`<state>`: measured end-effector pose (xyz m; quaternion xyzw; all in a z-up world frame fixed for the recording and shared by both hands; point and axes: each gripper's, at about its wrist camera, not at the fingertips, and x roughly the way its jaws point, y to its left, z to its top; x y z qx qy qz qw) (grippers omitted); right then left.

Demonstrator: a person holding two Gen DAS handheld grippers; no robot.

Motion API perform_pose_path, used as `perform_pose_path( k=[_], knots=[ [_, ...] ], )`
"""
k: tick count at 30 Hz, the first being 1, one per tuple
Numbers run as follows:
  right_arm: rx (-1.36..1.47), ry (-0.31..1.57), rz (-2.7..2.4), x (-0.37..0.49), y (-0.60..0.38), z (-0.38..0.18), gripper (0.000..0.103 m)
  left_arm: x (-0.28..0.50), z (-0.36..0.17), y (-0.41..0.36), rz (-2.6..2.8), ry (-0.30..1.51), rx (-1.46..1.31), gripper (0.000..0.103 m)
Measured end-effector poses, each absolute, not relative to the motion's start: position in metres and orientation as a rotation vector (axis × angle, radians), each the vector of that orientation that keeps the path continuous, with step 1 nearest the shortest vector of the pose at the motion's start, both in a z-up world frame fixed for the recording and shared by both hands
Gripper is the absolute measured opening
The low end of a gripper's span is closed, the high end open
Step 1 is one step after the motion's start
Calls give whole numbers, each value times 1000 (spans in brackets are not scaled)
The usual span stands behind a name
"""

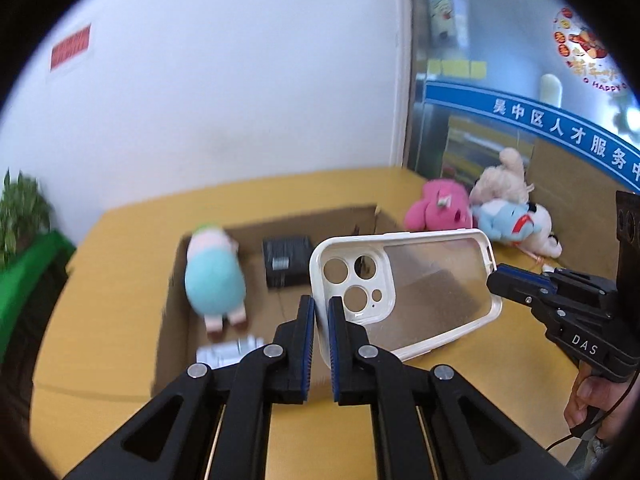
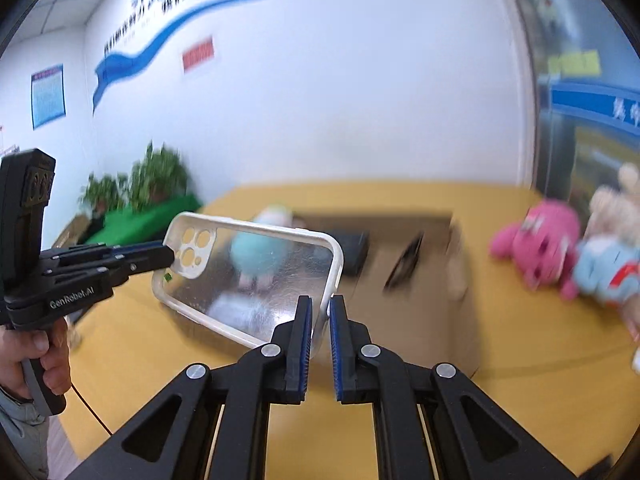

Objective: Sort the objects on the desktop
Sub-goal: 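Lift the phone case with the left tool and carry it over the box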

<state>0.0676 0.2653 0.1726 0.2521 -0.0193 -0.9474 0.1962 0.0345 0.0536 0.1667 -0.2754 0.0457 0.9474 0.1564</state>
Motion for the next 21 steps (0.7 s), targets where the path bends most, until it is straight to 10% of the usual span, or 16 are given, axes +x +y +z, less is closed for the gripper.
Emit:
perform_pose_path(
  k=[9,21],
  knots=[
    [616,16,-2689,24,272,230,8,-9,205,59,2710,94,-740,6],
    [998,-3,-2558,-109,250,150,11,-133,117,43,2598,-38,-1181,7]
  ],
)
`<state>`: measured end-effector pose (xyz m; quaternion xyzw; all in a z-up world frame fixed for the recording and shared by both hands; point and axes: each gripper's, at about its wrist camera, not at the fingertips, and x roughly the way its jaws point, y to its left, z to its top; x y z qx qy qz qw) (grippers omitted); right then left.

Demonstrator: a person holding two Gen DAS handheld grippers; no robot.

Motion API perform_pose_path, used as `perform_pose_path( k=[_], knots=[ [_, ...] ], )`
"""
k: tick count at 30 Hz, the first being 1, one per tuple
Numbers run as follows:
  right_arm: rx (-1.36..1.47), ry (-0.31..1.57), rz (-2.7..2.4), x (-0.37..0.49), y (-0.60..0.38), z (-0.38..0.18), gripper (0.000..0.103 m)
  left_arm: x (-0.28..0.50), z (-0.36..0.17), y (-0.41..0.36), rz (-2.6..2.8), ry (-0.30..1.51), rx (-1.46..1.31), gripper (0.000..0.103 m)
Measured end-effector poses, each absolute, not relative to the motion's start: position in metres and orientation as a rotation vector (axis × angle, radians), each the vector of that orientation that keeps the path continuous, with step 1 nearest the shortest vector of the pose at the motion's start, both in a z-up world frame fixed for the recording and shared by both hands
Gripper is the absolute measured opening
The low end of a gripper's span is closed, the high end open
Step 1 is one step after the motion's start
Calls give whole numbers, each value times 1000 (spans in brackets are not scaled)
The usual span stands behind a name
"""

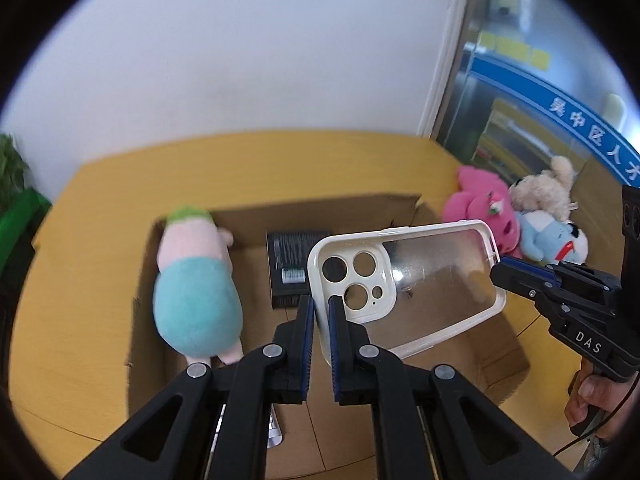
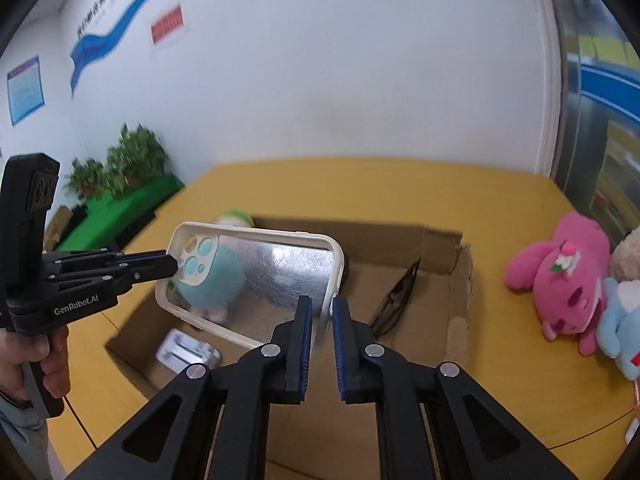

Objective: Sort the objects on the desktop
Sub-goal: 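Lift the phone case with the left tool and carry it over the box, then lower the phone case into the box and open the left tool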

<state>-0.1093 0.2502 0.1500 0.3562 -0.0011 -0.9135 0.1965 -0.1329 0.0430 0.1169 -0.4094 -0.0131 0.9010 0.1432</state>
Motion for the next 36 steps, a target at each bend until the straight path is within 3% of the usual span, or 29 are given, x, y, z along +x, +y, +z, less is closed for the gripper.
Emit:
perform_pose_path(
  k=[6,13,24,27,28,30,31,32,33,35,36],
  knots=[
    [1250,-39,-2477,-150,244,87,12,-162,51,35,2484,-138,-1407,7],
    [1557,13,-2346,-170,227,15,18,-178,6,41,2409,-103,-1600,6],
    [1718,90,-2288,-179,214,-5,15,-189,-26,52,2346,-11,-1810,7],
    [1716,120,-2294,-177,209,-4,17,-184,-25,47,2350,-49,-1810,12],
    [1699,127,-2307,-174,209,-2,22,-179,-21,44,2368,-76,-1786,12],
    [1605,116,-2363,-164,212,10,51,-164,-6,34,2426,-134,-1685,14],
    [1500,133,-2445,-153,214,24,59,-148,8,26,2478,-175,-1574,17],
    [1395,159,-2528,-139,217,38,73,-133,20,20,2522,-193,-1491,30],
    [1278,162,-2602,-122,221,52,81,-114,33,14,2582,-193,-1385,52],
    [1073,83,-2701,-86,233,74,100,-73,55,5,2732,-140,-1173,80],
    [975,28,-2735,-63,239,81,103,-54,62,2,2811,-111,-1073,81]
  ],
)
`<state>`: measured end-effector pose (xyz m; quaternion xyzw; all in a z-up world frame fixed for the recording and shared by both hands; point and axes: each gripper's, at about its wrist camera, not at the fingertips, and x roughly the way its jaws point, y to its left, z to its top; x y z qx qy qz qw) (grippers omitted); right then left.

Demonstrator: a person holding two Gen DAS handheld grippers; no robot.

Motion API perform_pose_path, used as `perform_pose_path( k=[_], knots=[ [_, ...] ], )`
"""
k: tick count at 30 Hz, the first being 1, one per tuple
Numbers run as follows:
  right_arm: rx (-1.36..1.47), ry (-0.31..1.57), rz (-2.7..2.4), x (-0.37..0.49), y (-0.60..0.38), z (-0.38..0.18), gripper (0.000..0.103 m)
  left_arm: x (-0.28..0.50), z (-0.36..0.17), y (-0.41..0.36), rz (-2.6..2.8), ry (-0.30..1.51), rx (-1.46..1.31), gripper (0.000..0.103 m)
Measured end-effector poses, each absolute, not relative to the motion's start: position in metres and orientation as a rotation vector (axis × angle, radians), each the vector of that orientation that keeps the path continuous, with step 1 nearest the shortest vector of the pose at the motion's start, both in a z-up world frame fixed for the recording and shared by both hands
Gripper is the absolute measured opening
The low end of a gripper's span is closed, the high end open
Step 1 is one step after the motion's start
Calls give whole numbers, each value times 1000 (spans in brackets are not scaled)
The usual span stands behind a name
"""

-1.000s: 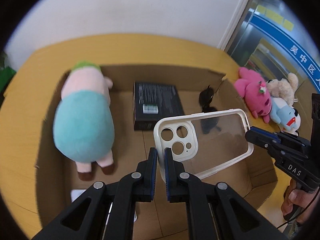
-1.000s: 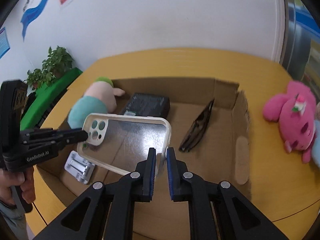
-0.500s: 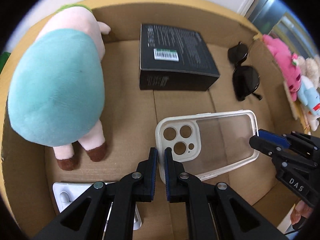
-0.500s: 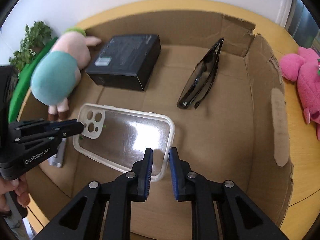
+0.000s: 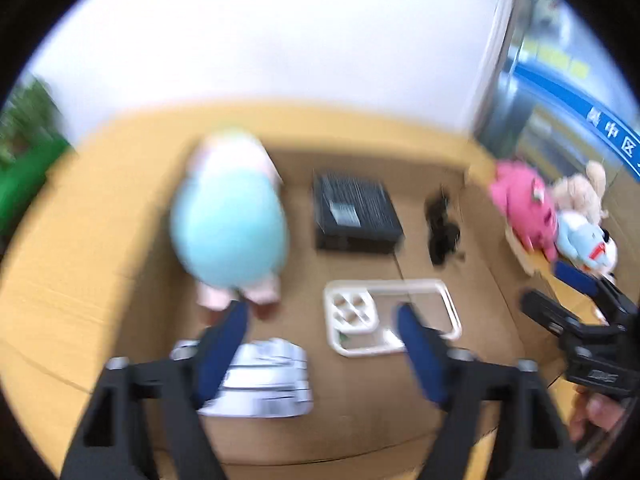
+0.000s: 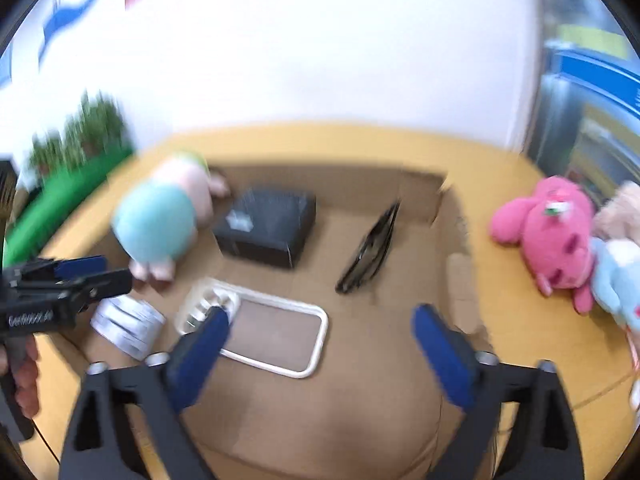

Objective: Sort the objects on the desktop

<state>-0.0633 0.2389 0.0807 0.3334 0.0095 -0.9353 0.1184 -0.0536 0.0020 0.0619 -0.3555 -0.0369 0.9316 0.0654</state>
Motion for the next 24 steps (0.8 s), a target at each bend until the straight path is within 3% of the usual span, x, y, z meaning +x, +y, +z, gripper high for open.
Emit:
perform_pose_path(
  k=[5,9,12,18,24],
  knots=[
    [682,3,-2898,2,244,66,103,-5,57,-2,2960,-9,-822,82],
    [804,-58,-2884,1,246,36,103,-5,35,-9,3018,-45,-849,82],
    [750,17,-2895,11,236,29,103,-1,22,-17,3033,-136,-791,82],
    [704,20,-2883,13,225,23,103,8,7,-5,3097,61,-735,83],
    [677,9,-2900,15,224,20,103,8,7,-6,3109,55,-701,85]
  ],
)
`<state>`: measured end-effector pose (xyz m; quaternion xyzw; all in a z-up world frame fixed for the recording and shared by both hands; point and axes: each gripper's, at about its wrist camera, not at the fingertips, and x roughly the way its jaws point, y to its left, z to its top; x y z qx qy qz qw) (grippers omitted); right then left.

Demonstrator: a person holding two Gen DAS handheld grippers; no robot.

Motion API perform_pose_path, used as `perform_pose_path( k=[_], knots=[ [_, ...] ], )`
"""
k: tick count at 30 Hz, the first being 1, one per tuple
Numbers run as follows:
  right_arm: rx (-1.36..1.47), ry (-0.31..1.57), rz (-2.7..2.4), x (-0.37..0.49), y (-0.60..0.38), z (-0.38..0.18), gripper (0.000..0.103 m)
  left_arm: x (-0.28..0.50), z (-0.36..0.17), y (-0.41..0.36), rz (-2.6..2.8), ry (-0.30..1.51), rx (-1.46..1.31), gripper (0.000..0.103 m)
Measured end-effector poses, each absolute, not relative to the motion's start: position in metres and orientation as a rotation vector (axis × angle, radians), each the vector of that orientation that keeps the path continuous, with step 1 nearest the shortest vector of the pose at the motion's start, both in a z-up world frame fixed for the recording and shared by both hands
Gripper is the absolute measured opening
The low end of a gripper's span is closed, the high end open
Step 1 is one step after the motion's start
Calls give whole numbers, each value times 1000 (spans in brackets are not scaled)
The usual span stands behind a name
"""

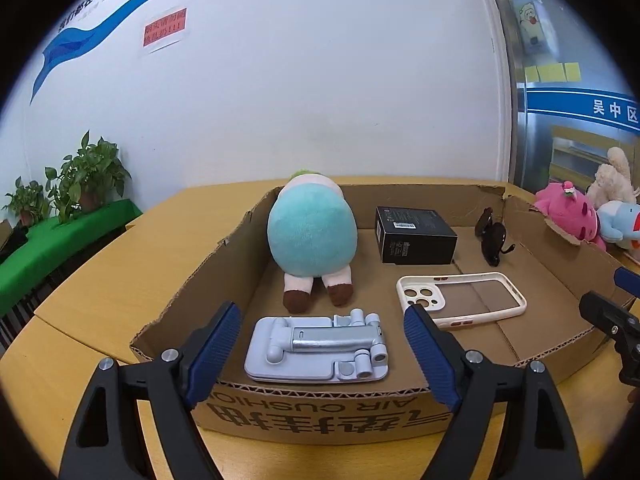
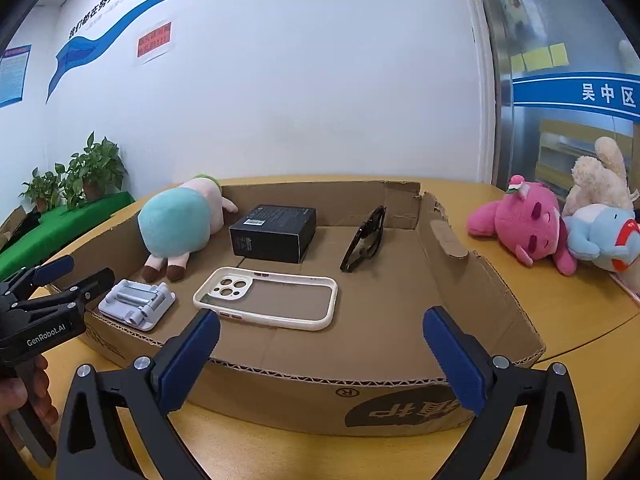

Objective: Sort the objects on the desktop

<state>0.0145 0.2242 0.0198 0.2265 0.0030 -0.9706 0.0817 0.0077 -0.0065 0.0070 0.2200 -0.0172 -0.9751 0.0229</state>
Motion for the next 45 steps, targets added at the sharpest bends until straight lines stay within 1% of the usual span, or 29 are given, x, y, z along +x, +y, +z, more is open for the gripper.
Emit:
perform_pose_path(
  k=[3,17,45],
  knots=[
    [679,10,-2897,13,225,19,103,6,6,-7,-3029,-56,690,88],
    [677,8,-2894,12,225,19,103,6,4,-8,-3042,-50,693,90],
    [679,11,-2893,12,226,19,103,6,2,-7,-3037,-47,693,90]
  ],
)
